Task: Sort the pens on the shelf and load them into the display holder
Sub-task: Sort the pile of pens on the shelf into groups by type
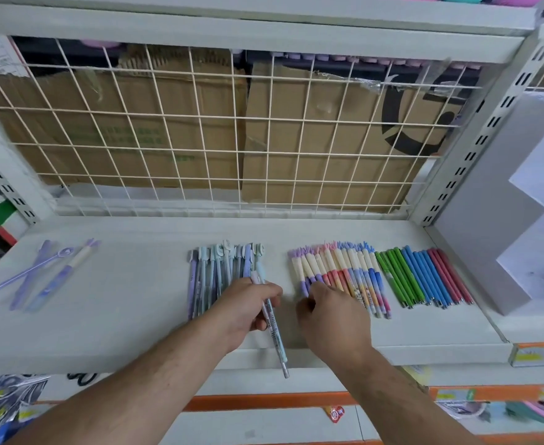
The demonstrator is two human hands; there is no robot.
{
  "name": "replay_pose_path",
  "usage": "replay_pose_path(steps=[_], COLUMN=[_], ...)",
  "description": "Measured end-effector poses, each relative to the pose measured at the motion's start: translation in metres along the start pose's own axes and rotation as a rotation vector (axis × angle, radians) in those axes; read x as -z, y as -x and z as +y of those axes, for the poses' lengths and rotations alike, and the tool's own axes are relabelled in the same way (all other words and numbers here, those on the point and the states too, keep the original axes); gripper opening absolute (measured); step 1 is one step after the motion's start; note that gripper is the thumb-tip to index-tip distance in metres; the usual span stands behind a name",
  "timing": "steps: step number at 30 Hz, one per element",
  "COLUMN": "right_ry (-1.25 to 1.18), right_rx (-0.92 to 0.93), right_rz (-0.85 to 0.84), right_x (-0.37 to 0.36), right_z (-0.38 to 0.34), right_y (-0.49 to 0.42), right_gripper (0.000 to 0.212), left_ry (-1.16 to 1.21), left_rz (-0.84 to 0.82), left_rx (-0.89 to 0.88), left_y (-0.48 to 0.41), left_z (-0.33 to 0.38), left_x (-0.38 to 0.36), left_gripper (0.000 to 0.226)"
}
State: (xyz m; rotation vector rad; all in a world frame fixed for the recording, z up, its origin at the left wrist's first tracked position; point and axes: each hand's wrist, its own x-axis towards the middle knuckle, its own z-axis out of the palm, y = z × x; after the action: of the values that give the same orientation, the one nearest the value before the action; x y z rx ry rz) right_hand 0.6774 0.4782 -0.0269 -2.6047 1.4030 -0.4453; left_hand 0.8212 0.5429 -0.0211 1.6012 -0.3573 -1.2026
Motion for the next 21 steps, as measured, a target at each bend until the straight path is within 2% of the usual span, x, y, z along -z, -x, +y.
replay_pose_path(steps=[9, 12, 16, 21], right_ry=[0.064, 0.126, 0.160, 0.131], right_rx=[0.042, 0.086, 0.113, 0.082], right_rz=[-0.123, -0.152, -0.206, -0.058], right_x=[-0.006, -0.008, -0.011, -0.005], right_z=[0.003, 0.000, -0.006, -0.004], right_y=[-0.002, -0.004, -0.007, -0.008], right_gripper=[0.025, 0.017, 0.022, 0.022], left_ry=[-0.005, -0.001, -0.005, 0.008], left_rz=[0.011, 0.012, 0.007, 0.006], left_rx=[-0.005, -0.006, -0.004, -0.010], left_y=[0.004, 0.005, 0.006, 0.007], left_z=[0.000, 0.001, 0.002, 0.005], left_x=[0.004, 0.006, 0.006, 0.007], left_gripper=[0.007, 0.006, 0.005, 0.004])
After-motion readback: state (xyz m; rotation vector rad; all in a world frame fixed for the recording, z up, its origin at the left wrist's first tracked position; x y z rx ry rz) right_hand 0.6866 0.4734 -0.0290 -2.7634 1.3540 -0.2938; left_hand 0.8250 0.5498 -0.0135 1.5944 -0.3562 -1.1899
